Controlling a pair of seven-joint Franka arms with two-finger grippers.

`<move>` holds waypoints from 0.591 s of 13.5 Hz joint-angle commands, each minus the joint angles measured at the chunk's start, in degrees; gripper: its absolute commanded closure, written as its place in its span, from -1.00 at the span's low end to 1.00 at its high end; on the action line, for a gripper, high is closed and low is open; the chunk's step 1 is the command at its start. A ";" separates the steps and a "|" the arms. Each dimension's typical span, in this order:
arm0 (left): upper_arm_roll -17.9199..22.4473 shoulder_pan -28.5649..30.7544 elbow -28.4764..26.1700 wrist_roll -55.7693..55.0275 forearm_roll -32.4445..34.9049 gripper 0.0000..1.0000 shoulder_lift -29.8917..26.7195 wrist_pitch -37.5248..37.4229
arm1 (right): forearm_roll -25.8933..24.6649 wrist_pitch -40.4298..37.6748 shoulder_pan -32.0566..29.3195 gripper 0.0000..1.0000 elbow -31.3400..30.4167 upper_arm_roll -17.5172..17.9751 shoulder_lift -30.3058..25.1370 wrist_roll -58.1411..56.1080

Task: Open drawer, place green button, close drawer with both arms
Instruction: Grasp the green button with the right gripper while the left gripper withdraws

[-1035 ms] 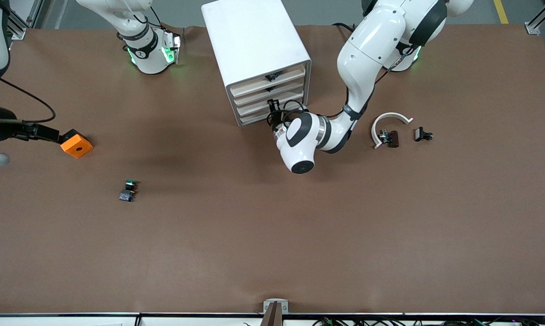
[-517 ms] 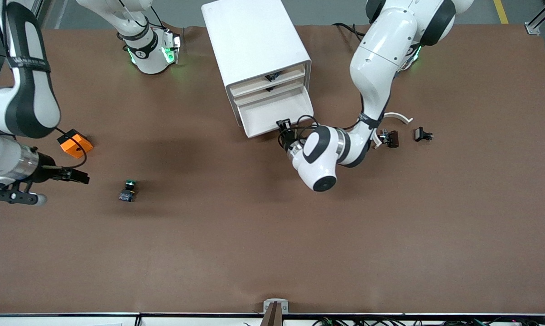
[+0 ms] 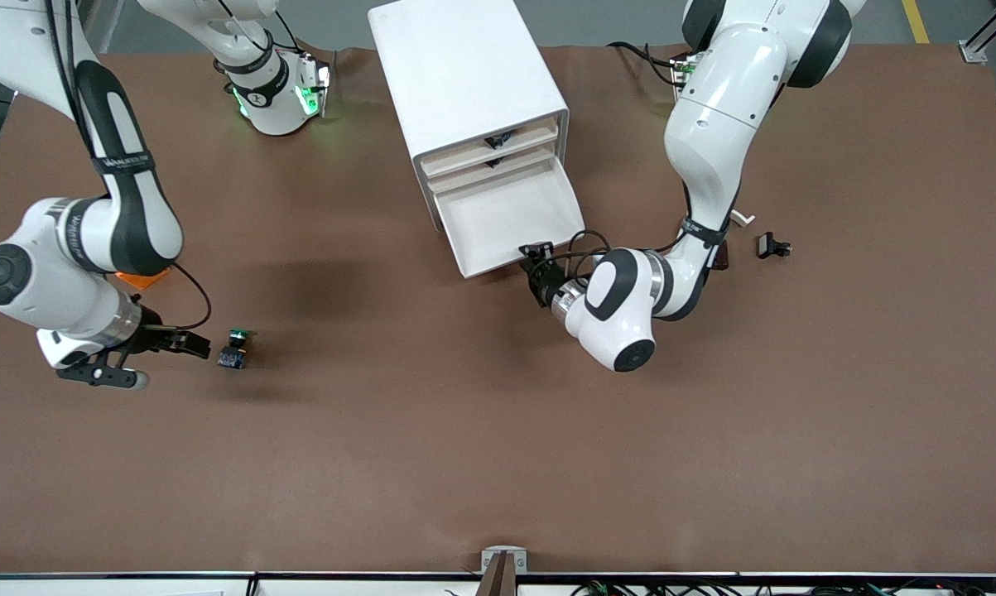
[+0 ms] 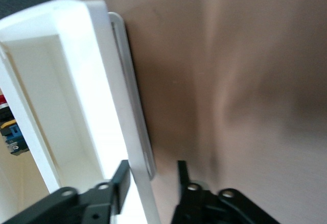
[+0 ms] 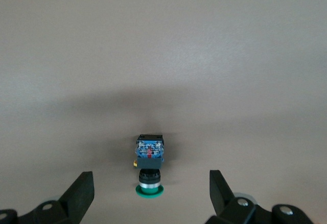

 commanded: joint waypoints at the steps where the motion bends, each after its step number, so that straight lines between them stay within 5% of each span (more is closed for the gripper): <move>1: 1.05 1.27 4.15 2.40 0.46 -1.00 0.38 -0.54 | 0.28 6.84 0.50 -1.00 -3.16 0.10 1.70 1.86; 8: 12.64 1.18 7.77 24.43 0.46 -1.00 -1.89 -0.10 | 0.28 16.26 0.68 -1.00 -5.01 0.10 8.74 3.61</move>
